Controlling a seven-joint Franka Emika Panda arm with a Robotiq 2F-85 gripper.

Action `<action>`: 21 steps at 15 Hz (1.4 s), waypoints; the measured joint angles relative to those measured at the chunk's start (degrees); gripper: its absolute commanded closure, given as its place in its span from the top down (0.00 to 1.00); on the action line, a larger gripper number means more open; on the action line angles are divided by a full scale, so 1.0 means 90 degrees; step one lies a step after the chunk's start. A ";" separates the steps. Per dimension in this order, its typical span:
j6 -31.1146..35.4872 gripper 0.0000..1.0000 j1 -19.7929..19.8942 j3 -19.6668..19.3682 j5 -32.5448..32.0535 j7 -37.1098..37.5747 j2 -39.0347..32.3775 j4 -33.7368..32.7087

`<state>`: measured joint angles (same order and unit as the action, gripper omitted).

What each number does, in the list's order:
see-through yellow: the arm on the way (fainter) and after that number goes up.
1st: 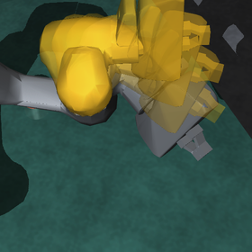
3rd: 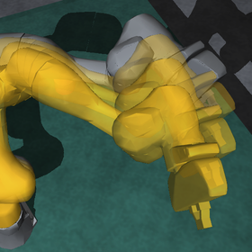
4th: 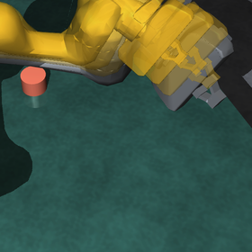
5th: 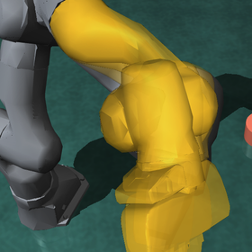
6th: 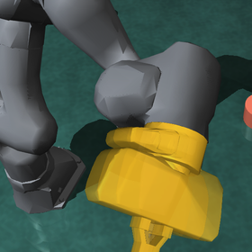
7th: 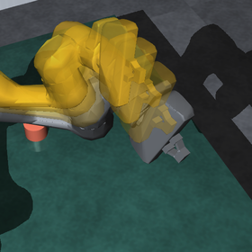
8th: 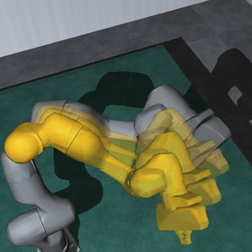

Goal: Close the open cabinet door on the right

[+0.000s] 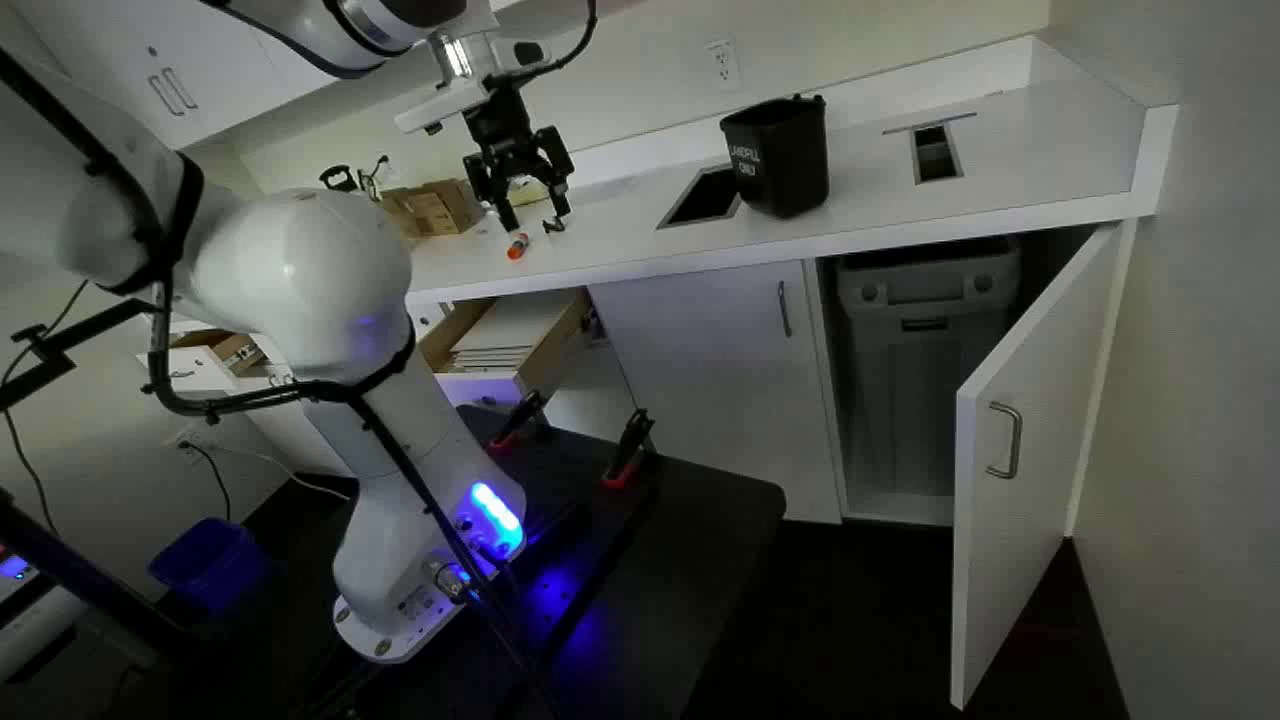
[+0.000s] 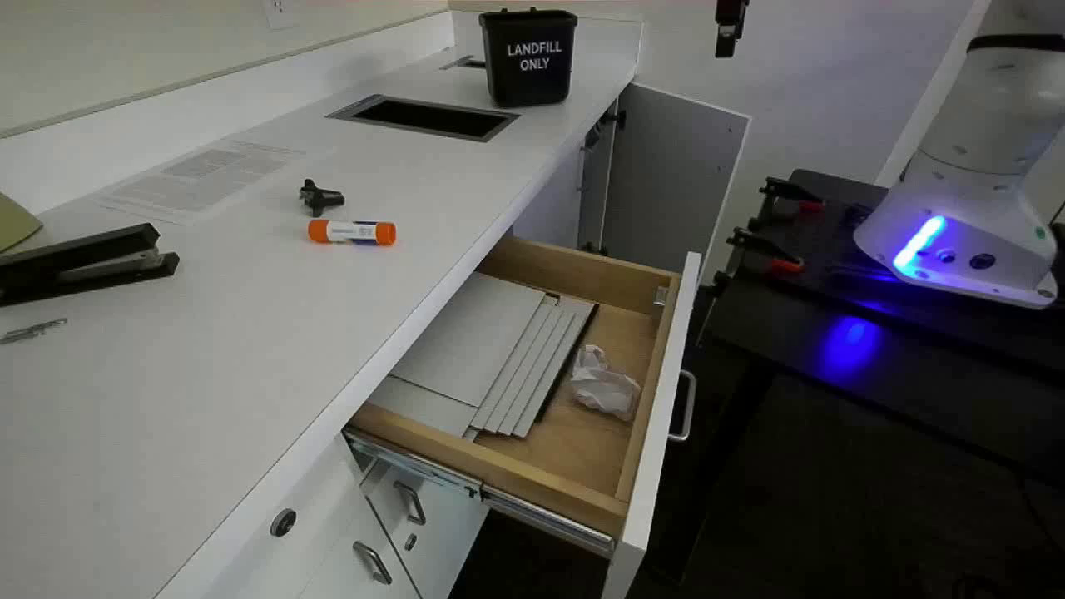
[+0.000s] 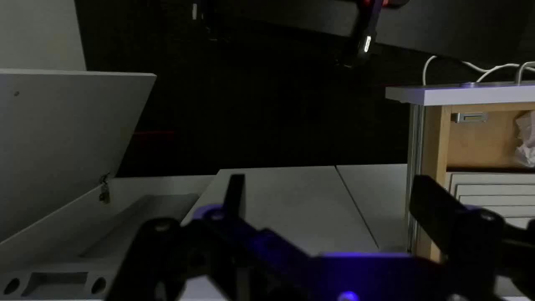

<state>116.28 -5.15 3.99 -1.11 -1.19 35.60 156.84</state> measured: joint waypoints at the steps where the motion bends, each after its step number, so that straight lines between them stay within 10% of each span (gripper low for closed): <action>1: 0.0000 1.00 0.0000 0.0000 0.0000 0.0000 0.0000 0.0000; 10: 0.0169 1.00 0.0308 -0.0247 0.0000 0.0331 0.0139 -0.0073; 21: 0.1149 1.00 0.2646 -0.2328 -0.0298 0.0336 0.0180 -0.0456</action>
<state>126.63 18.66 -16.96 -3.80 1.83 37.22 152.74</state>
